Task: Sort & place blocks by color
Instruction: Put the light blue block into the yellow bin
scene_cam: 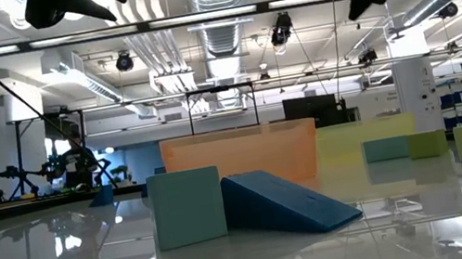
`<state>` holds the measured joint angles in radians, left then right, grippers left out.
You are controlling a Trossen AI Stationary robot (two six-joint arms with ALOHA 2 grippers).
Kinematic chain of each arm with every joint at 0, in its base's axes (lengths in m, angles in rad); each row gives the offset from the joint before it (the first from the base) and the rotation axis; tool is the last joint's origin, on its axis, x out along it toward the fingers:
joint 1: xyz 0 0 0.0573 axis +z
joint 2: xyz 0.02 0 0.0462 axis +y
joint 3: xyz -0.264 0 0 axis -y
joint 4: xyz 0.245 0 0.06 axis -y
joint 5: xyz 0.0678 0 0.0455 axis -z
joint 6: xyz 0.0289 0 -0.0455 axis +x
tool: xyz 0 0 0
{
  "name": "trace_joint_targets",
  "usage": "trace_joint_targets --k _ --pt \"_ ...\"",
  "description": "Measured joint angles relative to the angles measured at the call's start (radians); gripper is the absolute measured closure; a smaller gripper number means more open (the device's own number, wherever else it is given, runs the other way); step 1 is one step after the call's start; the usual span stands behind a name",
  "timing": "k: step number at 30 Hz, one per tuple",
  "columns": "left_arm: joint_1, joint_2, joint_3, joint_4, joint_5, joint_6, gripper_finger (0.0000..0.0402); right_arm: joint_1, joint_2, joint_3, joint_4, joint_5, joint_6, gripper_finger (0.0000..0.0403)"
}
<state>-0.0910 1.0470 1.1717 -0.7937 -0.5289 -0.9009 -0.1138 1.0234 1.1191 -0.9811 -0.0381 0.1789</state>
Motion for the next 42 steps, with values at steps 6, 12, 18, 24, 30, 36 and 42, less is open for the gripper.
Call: trace_joint_targets --k 6,12,18,24,30,36,42 --pt "0.000 0.000 0.000 0.000 0.000 0.000 0.0254 -0.046 -0.073 -0.152 0.083 -0.024 -0.088 0.0325" --pt "0.000 0.000 0.000 0.000 0.000 0.000 0.0254 -0.087 -0.100 -0.279 0.181 -0.022 -0.113 0.0343" --pt "0.000 0.000 0.000 0.000 0.000 0.000 0.0254 -0.096 -0.055 -0.330 0.216 -0.023 -0.074 0.0327" --pt "0.000 0.000 0.000 0.000 0.000 0.000 0.0254 -0.096 0.012 -0.330 0.221 -0.023 -0.076 0.0275" --pt "0.000 0.000 0.000 0.000 0.000 0.000 0.0254 -0.097 0.083 -0.330 0.238 -0.023 -0.116 0.0214" --pt "0.000 0.000 0.000 0.000 0.000 0.000 0.0254 -0.109 0.155 -0.330 0.253 -0.023 -0.147 0.0173" --pt "0.000 0.000 0.000 -0.001 0.000 0.000 0.0254 -0.147 0.218 -0.330 0.297 -0.022 -0.170 0.0154"
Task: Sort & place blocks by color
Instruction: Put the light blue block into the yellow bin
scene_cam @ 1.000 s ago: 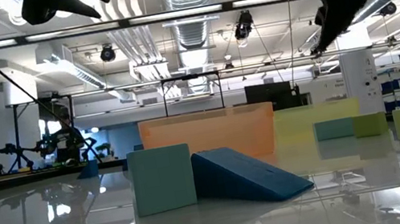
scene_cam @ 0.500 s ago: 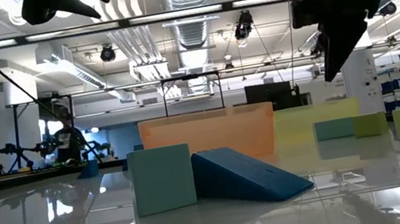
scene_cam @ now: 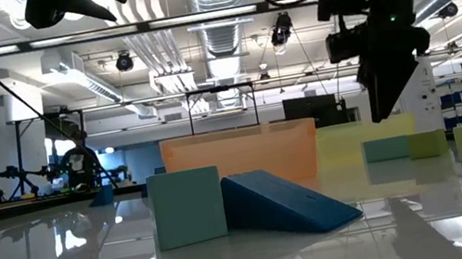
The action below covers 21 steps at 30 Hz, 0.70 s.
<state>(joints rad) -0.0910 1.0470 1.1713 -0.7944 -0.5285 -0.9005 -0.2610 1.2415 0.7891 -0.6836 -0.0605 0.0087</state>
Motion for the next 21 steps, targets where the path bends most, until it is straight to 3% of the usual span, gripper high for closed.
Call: trace_joint_targets --k 21 --pt "0.000 0.000 -0.007 0.000 0.000 0.027 0.0254 -0.034 0.162 -0.001 0.072 -0.030 -0.011 0.0178"
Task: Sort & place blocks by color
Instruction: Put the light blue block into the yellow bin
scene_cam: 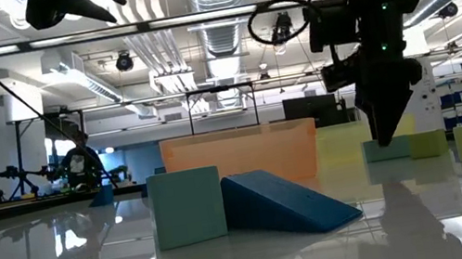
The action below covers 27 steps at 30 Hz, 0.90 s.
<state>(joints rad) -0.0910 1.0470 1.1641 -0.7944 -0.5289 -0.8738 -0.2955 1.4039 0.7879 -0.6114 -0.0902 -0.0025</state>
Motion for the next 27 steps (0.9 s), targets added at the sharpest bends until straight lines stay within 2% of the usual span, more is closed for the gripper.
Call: trace_joint_targets --k 7,15,22,27 --pt "0.000 0.000 -0.008 0.000 -0.001 0.000 0.0254 0.000 0.021 0.000 0.000 -0.008 0.001 0.0217" --pt "0.000 0.000 -0.008 0.000 -0.007 0.000 0.0254 0.000 0.018 0.000 0.000 -0.023 0.001 0.0281" --pt "0.000 0.000 -0.008 0.000 -0.010 0.021 0.0254 0.000 0.012 0.011 -0.035 -0.026 -0.004 0.0281" --pt "0.000 0.000 -0.008 0.000 -0.011 0.025 0.0254 0.000 0.004 0.100 -0.137 -0.026 -0.049 0.0281"
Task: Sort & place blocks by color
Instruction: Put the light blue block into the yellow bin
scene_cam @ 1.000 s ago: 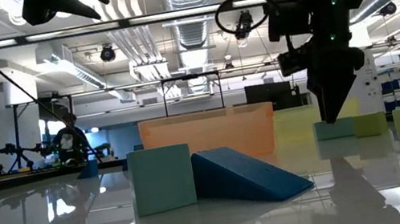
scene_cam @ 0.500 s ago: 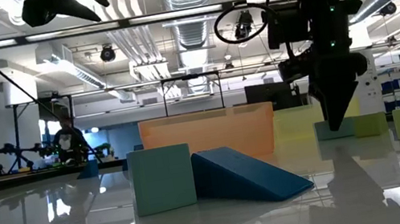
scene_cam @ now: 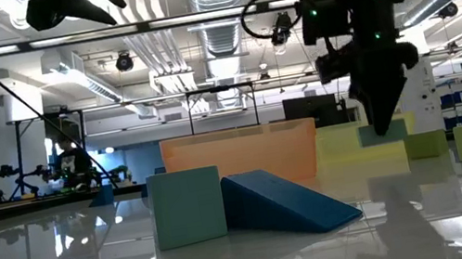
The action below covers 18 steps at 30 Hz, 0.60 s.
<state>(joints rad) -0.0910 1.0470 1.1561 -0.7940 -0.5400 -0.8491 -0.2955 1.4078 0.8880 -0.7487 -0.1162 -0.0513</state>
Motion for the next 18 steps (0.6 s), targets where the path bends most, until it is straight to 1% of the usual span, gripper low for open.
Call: trace_joint_targets --k 3,6,11,15,18 --pt "0.000 0.000 0.000 0.000 0.000 0.000 0.0254 0.000 0.002 0.080 -0.078 -0.001 -0.042 0.0281" --pt "0.000 0.000 0.000 0.000 -0.001 0.000 0.0254 -0.009 0.003 0.162 -0.150 -0.026 -0.073 0.0281" --pt "0.000 0.000 0.000 0.000 -0.017 0.001 0.0254 -0.045 0.003 0.286 -0.238 -0.028 -0.125 0.0281" --pt "0.000 0.000 0.000 0.000 -0.017 0.001 0.0254 -0.093 0.003 0.354 -0.263 -0.027 -0.166 0.0281" --pt "0.000 0.000 0.000 0.000 -0.017 0.001 0.0254 -0.141 0.003 0.381 -0.273 -0.026 -0.204 0.0281"
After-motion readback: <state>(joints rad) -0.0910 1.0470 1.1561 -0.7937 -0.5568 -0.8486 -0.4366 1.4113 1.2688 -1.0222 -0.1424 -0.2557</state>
